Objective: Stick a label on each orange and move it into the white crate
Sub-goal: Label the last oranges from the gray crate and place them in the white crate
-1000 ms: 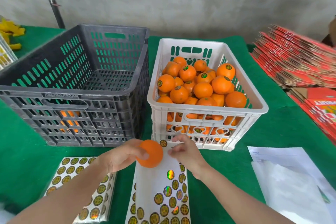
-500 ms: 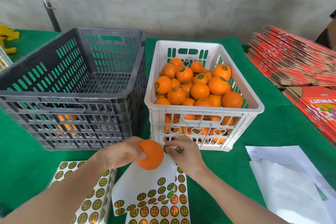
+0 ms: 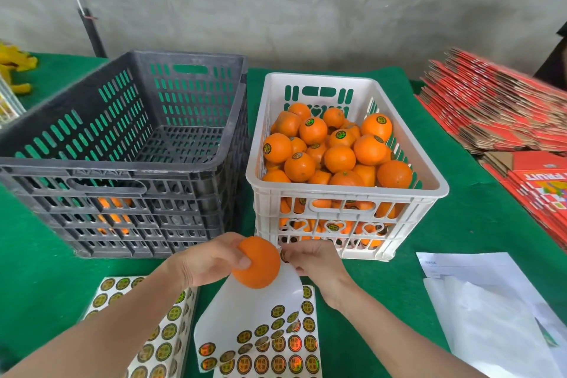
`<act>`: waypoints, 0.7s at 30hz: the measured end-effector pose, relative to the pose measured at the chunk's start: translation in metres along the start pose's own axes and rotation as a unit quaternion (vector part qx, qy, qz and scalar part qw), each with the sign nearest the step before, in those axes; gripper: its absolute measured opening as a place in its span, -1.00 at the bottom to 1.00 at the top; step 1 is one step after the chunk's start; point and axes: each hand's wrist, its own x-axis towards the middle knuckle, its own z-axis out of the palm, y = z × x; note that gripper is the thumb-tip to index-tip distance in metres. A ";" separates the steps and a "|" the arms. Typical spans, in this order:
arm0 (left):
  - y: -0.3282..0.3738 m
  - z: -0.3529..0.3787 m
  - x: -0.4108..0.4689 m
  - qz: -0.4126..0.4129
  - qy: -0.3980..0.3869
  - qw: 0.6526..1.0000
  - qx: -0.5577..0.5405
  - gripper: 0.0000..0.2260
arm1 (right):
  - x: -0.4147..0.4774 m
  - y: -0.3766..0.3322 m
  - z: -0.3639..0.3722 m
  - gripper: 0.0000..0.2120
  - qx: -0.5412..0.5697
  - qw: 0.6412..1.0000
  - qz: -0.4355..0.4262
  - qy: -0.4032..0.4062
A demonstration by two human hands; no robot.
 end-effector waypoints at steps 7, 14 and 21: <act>-0.002 0.000 0.003 -0.001 -0.010 1.000 0.000 -0.24 | 0.002 0.001 -0.001 -0.87 0.000 0.999 -0.010 0.039; 0.000 0.002 0.006 0.000 -0.005 1.000 -0.003 -0.29 | -0.001 0.006 0.001 -0.84 -0.094 0.982 -0.123 0.104; 0.001 0.002 0.006 0.008 -0.002 1.000 -0.015 -0.40 | -0.005 0.009 0.006 -0.90 -0.177 0.958 -0.192 0.114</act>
